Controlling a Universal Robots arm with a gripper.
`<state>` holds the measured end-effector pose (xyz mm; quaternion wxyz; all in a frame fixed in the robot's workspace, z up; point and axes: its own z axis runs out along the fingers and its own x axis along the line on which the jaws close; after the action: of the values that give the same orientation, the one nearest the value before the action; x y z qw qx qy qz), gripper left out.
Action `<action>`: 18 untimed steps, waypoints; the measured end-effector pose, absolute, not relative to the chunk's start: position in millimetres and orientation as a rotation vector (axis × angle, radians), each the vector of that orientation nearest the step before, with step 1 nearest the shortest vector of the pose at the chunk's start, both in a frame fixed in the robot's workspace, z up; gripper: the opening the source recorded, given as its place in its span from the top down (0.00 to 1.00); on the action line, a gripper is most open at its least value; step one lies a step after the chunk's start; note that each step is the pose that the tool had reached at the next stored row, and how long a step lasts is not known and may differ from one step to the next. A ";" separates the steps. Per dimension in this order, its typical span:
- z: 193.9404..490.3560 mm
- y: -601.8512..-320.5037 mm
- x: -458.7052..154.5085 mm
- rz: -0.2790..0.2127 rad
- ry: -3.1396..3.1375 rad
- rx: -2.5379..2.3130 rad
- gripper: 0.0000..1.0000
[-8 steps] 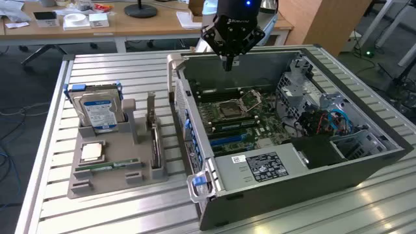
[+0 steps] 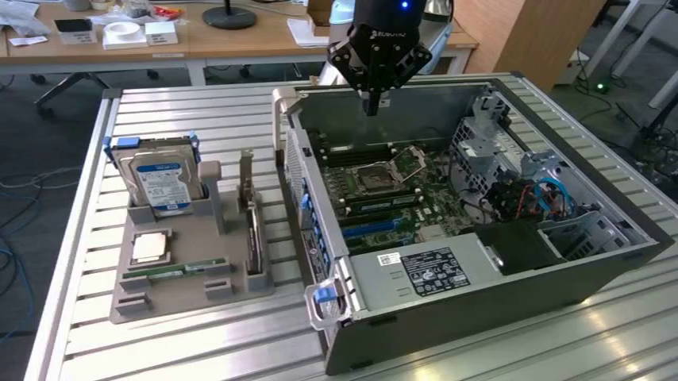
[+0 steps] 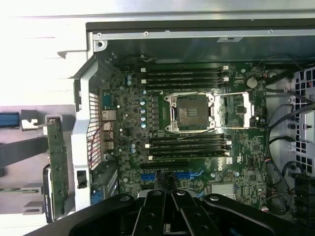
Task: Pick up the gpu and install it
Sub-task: 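Reach for the gpu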
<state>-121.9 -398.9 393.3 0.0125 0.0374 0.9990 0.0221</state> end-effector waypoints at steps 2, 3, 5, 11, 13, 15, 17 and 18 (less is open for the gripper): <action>393.2 -398.8 -122.0 0.069 3.114 0.117 0.89; 393.2 -398.8 -122.4 0.069 3.114 0.117 0.89; 393.2 -398.9 -123.7 0.069 3.114 0.117 0.89; 393.2 -398.8 -129.8 0.069 3.114 0.117 0.89; 393.3 -398.8 -131.4 0.069 3.114 0.117 0.89; 393.3 -398.8 -132.9 0.069 3.114 0.117 0.89; 393.3 -398.8 -134.2 0.069 3.114 0.117 0.89; 393.3 -398.8 -134.8 0.069 3.114 0.117 0.89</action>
<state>-134.8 -398.8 393.3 0.0125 0.0374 0.9990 0.0221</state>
